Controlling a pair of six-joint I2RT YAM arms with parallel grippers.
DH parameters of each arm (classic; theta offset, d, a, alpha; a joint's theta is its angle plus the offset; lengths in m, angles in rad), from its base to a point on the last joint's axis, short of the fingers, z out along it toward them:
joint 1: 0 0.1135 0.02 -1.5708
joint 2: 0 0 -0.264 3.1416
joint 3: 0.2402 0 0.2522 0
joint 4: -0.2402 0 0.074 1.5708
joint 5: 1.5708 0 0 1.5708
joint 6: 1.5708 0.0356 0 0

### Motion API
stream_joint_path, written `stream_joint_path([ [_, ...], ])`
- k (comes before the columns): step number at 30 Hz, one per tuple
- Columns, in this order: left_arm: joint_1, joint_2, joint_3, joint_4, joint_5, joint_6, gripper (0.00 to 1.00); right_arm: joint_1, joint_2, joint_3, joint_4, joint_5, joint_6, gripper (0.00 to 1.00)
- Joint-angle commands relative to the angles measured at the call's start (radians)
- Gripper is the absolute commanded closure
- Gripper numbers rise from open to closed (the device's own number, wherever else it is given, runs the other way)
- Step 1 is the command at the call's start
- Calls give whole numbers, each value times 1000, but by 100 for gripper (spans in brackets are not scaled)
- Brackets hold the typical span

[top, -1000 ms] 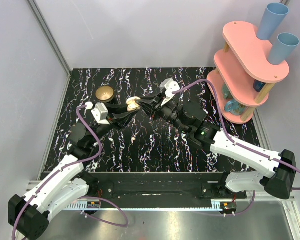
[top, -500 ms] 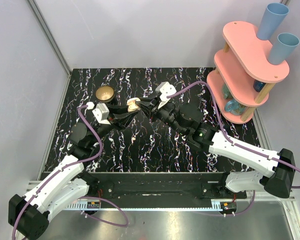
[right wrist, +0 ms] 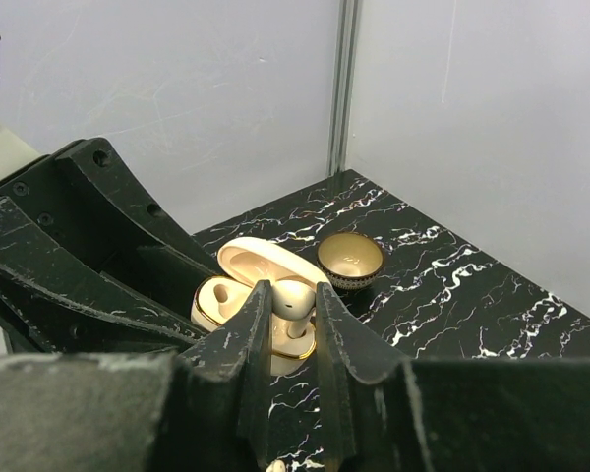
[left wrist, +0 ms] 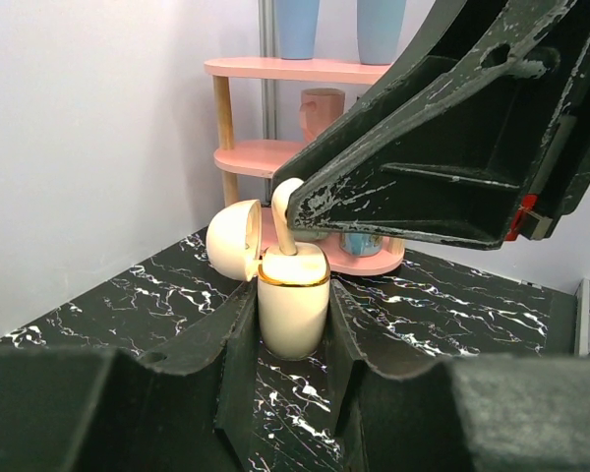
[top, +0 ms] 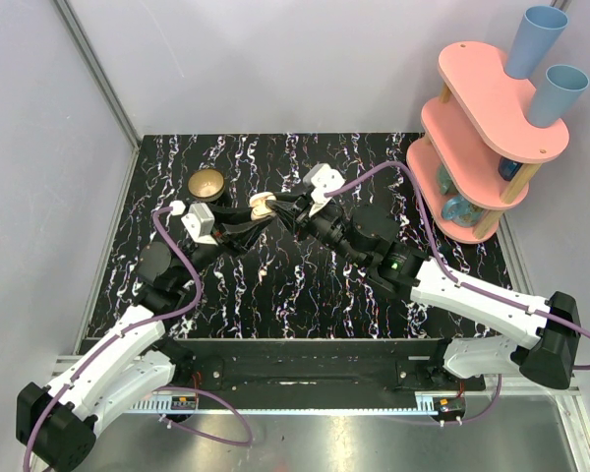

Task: Insert the wireless bluetooth earbuds into the charging case
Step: Insert the right earbud into the right side groove of the charging case.

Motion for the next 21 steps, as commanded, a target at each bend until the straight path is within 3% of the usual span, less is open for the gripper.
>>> stream_joint_path([
  [1, -1, -14, 15, 89, -60, 4, 100, 31, 9, -2, -49, -15, -12, 92],
  [11, -1, -8, 23, 81, -77, 0, 100, 43, 24, -1, -51, -12, -28, 89],
  [14, -1, -8, 23, 81, -75, 0, 100, 43, 25, -2, -41, 0, -20, 74],
  [17, -1, -11, 21, 78, -75, 0, 100, 43, 17, -5, -26, 6, -15, 67],
  [18, 0, -12, 20, 76, -75, 0, 100, 43, 14, -5, -21, 5, -15, 57],
  [21, -1, -17, 17, 72, -78, 0, 100, 43, 2, -9, 2, 23, -8, 41],
])
